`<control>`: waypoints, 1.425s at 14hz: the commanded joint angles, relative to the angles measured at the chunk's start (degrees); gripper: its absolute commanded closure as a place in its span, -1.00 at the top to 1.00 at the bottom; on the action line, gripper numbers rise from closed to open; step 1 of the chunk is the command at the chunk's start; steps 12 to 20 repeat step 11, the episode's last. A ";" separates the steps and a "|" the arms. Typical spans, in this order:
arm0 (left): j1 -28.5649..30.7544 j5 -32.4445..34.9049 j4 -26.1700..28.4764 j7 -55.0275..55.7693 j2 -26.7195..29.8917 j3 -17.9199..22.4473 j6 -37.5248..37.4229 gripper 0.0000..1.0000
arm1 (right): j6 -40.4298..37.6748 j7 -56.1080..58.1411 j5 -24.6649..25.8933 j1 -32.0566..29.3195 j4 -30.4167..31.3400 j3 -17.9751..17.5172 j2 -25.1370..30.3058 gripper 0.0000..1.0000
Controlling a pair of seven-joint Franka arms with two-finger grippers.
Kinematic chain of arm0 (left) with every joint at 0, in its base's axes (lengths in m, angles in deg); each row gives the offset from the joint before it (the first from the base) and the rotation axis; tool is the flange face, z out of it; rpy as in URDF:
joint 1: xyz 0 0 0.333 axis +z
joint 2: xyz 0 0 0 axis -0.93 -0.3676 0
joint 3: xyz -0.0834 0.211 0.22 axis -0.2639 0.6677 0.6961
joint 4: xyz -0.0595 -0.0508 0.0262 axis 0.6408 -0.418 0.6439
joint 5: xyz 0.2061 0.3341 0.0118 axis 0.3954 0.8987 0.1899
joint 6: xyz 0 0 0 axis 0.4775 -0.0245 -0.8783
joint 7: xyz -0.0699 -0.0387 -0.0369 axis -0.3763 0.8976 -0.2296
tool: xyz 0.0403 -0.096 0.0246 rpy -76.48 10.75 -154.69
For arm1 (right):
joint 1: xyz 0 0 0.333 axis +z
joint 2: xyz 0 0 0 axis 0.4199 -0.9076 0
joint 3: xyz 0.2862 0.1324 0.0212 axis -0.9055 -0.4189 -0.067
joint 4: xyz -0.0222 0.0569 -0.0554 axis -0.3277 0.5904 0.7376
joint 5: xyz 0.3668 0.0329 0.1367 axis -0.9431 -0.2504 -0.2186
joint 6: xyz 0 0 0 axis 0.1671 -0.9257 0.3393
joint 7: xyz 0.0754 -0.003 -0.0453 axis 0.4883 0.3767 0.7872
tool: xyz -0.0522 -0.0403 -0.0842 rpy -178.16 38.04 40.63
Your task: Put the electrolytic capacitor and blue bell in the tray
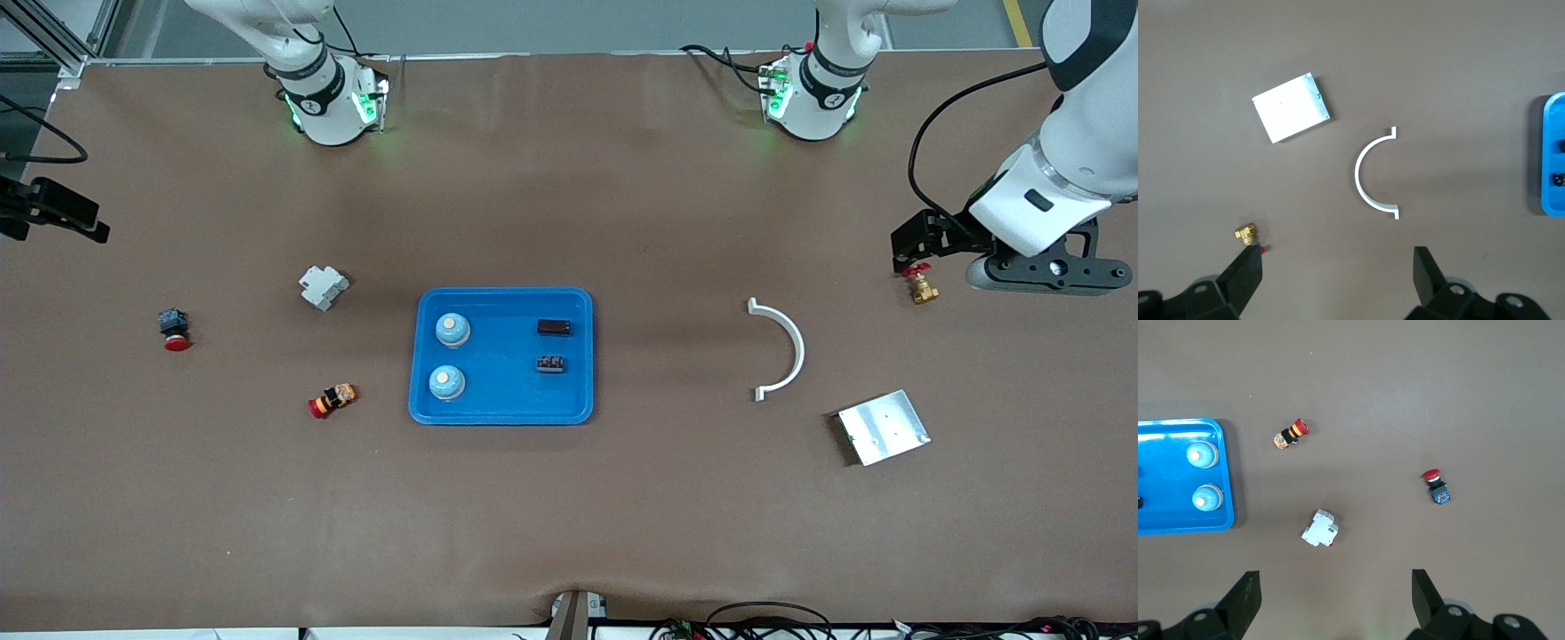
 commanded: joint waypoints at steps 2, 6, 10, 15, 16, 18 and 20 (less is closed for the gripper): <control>-0.05 0.86 0.64 -0.22 0.48 0.07 0.24 1.00 | -0.70 0.55 -0.03 -0.59 -0.25 -0.27 0.51 1.00; -0.49 2.36 0.72 0.22 0.39 -0.02 0.24 1.00 | -0.43 4.31 0.06 -0.33 -0.25 -0.45 0.51 1.00; -0.49 2.36 0.64 0.31 0.39 -0.02 0.41 1.00 | -0.26 4.24 0.06 -0.42 -0.25 -0.36 0.51 1.00; -0.49 2.36 0.72 0.31 0.39 -0.11 0.41 1.00 | -0.26 4.07 -0.03 -0.33 -0.25 -0.45 0.51 1.00; -0.49 2.36 0.72 0.31 0.39 -0.11 0.41 1.00 | -0.26 4.07 -0.03 -0.33 -0.25 -0.45 0.51 1.00; -0.49 2.36 0.72 0.31 0.39 -0.11 0.41 1.00 | -0.26 4.07 -0.03 -0.33 -0.25 -0.45 0.51 1.00; -0.49 2.36 0.72 0.31 0.39 -0.11 0.41 1.00 | -0.26 4.07 -0.03 -0.33 -0.25 -0.45 0.51 1.00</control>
